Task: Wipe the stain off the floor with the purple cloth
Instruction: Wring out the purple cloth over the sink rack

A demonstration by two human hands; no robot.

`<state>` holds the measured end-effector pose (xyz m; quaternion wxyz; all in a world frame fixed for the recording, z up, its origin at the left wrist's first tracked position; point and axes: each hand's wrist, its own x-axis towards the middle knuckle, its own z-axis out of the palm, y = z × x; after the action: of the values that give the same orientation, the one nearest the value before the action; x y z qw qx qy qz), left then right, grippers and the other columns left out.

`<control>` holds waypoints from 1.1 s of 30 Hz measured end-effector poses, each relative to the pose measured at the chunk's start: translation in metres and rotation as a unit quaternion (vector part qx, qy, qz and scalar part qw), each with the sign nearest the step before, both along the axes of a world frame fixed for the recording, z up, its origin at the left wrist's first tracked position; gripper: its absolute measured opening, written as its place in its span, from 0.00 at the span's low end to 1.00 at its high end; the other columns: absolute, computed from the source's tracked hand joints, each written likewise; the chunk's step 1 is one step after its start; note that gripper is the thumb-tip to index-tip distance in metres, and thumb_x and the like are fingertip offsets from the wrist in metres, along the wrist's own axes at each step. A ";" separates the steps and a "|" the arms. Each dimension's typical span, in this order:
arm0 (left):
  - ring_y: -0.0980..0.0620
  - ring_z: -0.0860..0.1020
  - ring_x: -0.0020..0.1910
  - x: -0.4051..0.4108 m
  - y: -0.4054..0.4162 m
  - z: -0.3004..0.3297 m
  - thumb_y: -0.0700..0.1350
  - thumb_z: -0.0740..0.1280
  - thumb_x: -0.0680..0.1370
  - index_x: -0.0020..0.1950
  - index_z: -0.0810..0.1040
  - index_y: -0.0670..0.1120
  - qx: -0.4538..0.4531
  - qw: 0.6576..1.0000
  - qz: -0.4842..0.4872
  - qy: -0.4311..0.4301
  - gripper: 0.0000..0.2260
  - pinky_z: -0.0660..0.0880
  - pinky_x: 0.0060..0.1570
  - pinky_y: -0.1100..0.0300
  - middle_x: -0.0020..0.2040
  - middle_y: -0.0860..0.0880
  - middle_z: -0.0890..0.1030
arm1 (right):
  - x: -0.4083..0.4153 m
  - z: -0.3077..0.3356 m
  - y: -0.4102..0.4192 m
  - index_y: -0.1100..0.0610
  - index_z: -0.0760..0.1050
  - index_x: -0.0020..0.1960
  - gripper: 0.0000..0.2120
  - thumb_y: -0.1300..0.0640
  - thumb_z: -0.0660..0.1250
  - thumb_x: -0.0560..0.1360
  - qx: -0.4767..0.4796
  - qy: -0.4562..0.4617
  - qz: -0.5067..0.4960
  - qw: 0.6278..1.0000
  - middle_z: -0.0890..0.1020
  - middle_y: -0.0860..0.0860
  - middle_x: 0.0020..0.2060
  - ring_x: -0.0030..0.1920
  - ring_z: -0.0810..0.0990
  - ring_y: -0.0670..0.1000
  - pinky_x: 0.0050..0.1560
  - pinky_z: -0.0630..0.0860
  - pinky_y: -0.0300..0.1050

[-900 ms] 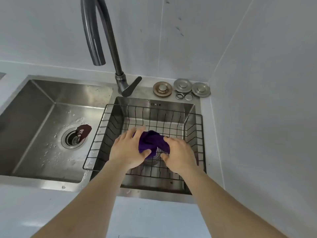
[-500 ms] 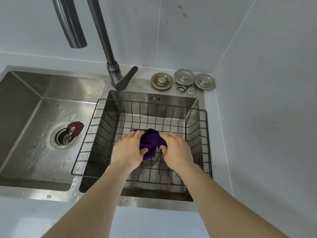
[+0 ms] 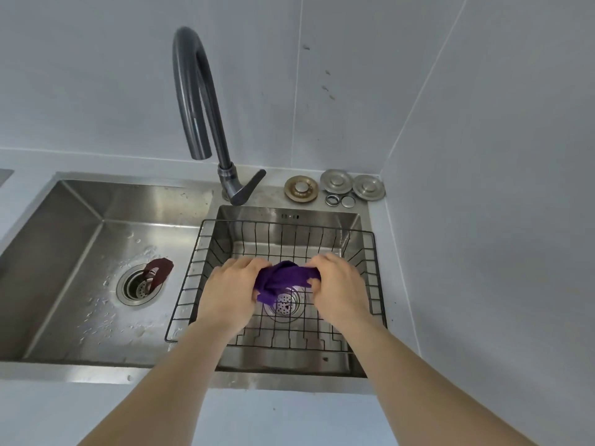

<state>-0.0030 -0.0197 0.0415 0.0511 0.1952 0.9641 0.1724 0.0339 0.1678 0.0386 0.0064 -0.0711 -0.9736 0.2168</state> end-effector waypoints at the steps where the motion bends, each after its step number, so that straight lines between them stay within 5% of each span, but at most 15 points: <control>1: 0.44 0.79 0.54 0.002 -0.005 0.012 0.39 0.74 0.71 0.63 0.78 0.51 0.003 1.000 -0.004 0.005 0.22 0.75 0.54 0.48 0.54 0.50 0.83 | 0.003 0.011 -0.004 0.50 0.79 0.56 0.11 0.60 0.71 0.75 0.005 0.009 -0.002 1.000 0.82 0.46 0.49 0.49 0.80 0.51 0.52 0.80 0.51; 17: 0.47 0.78 0.56 0.135 -0.117 0.214 0.38 0.67 0.76 0.64 0.78 0.54 0.035 0.990 -0.067 0.119 0.19 0.73 0.55 0.54 0.56 0.51 0.84 | 0.161 0.204 -0.111 0.46 0.79 0.58 0.13 0.60 0.66 0.77 0.060 0.135 -0.052 0.988 0.84 0.46 0.51 0.50 0.81 0.54 0.50 0.79 0.53; 27: 0.48 0.80 0.53 0.205 -0.165 0.250 0.36 0.70 0.73 0.61 0.79 0.56 0.041 0.980 -0.082 0.179 0.21 0.73 0.56 0.51 0.53 0.54 0.85 | 0.249 0.241 -0.156 0.49 0.79 0.62 0.15 0.60 0.62 0.80 0.098 0.170 -0.051 0.979 0.85 0.51 0.53 0.52 0.81 0.59 0.47 0.71 0.48; 33: 0.46 0.80 0.53 0.239 -0.168 0.235 0.36 0.69 0.74 0.61 0.79 0.55 0.037 0.980 -0.089 0.171 0.19 0.73 0.55 0.50 0.52 0.52 0.85 | 0.286 0.225 -0.157 0.53 0.79 0.63 0.14 0.62 0.62 0.81 0.098 0.165 -0.046 0.980 0.86 0.54 0.50 0.48 0.82 0.62 0.46 0.76 0.51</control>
<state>0.2360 -0.1876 0.2769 -0.1071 0.3090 0.9302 0.1670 0.3196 0.0110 0.2637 0.1840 -0.0780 -0.9713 0.1290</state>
